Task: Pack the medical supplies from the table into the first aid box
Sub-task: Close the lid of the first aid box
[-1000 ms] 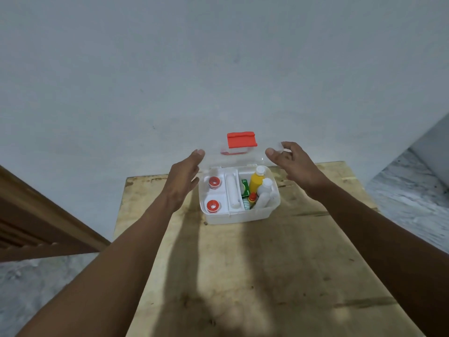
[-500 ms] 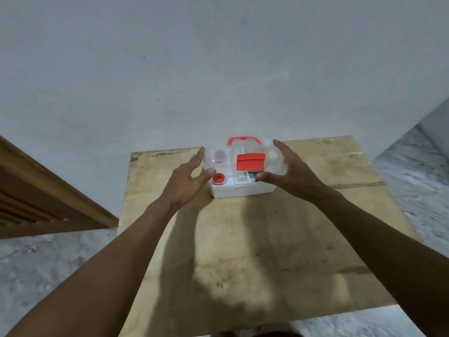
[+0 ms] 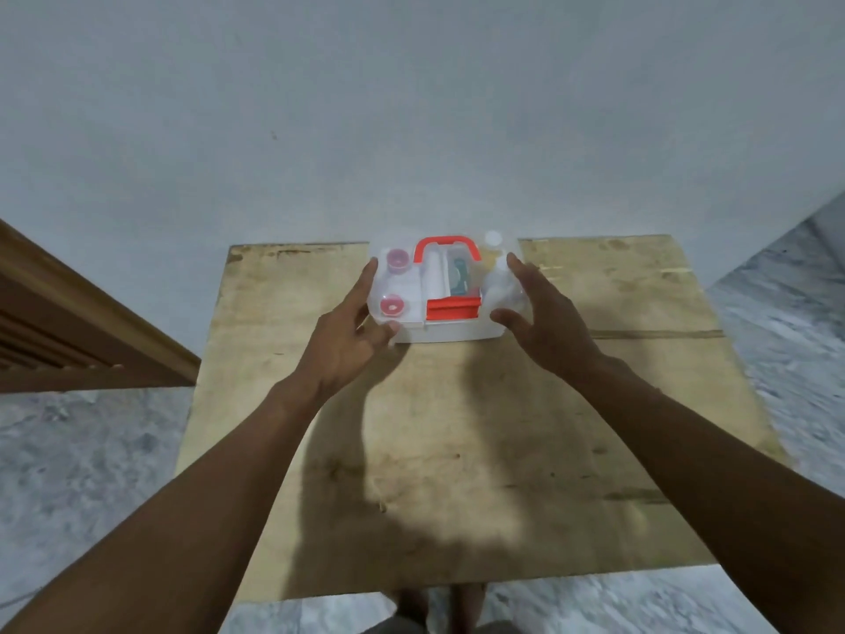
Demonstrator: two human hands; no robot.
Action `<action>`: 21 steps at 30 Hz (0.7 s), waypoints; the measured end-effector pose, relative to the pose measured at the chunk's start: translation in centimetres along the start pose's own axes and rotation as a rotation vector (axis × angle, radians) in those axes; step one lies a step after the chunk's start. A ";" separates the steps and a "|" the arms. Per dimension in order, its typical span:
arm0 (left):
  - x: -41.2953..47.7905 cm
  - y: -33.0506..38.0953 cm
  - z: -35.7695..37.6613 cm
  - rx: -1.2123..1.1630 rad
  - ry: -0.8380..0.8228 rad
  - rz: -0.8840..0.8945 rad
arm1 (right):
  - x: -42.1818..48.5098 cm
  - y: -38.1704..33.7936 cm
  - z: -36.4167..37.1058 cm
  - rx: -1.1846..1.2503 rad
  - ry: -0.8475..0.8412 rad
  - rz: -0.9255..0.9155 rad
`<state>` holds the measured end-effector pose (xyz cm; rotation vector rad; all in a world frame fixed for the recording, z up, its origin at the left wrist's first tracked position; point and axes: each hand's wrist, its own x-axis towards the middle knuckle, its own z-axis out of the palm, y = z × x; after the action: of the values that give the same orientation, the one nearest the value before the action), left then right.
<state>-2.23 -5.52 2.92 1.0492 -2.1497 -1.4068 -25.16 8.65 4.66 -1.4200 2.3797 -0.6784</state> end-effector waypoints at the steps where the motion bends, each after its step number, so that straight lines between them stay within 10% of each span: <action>1: -0.1 -0.2 0.5 -0.032 0.006 -0.005 | 0.0 0.1 0.1 -0.008 0.009 -0.017; 21: -0.3 -1.6 3.6 -0.059 0.235 0.147 | 0.9 -1.6 0.7 0.163 0.134 0.040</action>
<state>-3.81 -3.41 -0.04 0.9610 -1.9618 -1.2087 -24.04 7.06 4.97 -1.2930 2.3819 -0.9616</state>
